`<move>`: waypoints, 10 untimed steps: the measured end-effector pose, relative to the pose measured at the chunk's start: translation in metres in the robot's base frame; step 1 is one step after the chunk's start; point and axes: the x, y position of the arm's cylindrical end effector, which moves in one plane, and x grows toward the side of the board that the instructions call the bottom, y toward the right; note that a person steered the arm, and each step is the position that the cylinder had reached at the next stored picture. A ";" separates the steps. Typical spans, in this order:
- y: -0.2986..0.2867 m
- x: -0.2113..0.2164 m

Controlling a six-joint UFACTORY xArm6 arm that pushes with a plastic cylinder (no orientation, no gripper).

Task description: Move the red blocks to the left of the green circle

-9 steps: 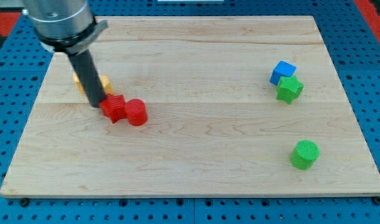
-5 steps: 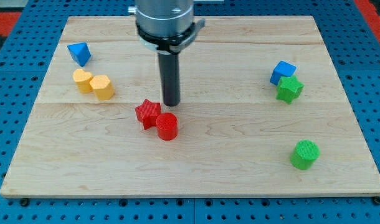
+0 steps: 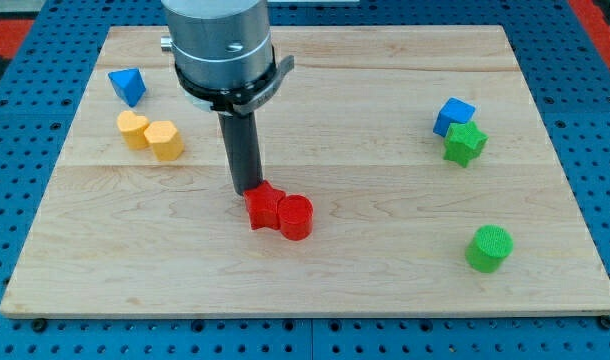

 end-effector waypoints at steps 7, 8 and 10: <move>0.036 0.093; 0.001 0.102; 0.003 0.123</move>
